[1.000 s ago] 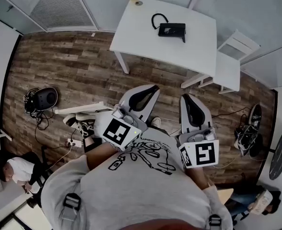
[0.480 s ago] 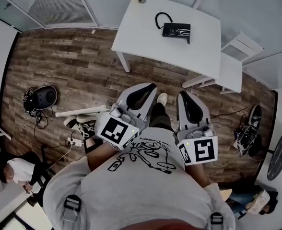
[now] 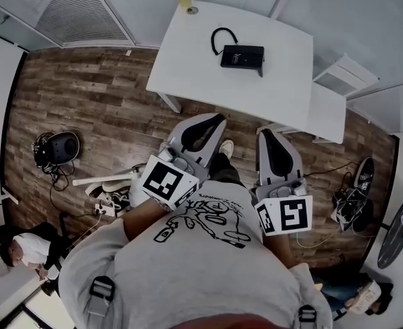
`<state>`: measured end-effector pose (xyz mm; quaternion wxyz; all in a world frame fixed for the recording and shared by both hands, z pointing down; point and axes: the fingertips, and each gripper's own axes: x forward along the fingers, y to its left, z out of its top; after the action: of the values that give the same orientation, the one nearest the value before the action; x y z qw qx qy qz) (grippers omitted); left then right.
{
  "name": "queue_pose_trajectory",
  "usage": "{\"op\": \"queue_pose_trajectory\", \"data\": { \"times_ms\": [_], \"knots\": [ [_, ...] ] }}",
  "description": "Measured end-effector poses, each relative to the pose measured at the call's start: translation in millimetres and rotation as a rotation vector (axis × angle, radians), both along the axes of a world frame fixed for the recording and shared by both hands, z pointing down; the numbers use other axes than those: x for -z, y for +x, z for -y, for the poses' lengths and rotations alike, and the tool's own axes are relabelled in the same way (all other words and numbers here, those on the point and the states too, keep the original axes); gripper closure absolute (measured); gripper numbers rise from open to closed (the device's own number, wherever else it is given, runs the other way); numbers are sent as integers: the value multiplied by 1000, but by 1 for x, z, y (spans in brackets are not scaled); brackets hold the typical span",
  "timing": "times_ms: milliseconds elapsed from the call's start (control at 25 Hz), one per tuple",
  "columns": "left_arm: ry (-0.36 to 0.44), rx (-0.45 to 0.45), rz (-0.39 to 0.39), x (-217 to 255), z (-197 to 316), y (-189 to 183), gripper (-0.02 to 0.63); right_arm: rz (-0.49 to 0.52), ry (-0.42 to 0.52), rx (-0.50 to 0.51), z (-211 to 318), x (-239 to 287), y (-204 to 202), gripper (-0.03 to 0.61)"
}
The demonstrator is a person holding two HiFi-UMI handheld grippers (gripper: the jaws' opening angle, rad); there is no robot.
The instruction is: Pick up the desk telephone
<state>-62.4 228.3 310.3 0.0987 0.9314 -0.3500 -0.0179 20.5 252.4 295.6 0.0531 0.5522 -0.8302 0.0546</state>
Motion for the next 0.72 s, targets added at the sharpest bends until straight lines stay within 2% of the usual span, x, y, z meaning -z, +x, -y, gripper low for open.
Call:
{"op": "queue_pose_trajectory", "data": {
  "times_ms": [400,720],
  "knots": [
    [25,20,17,10,90,85,598,2,14,17,89,9,90,561],
    [-16,32,37,-5,122,114,598,25,-16,50,125,-4,113,561]
  ]
}}
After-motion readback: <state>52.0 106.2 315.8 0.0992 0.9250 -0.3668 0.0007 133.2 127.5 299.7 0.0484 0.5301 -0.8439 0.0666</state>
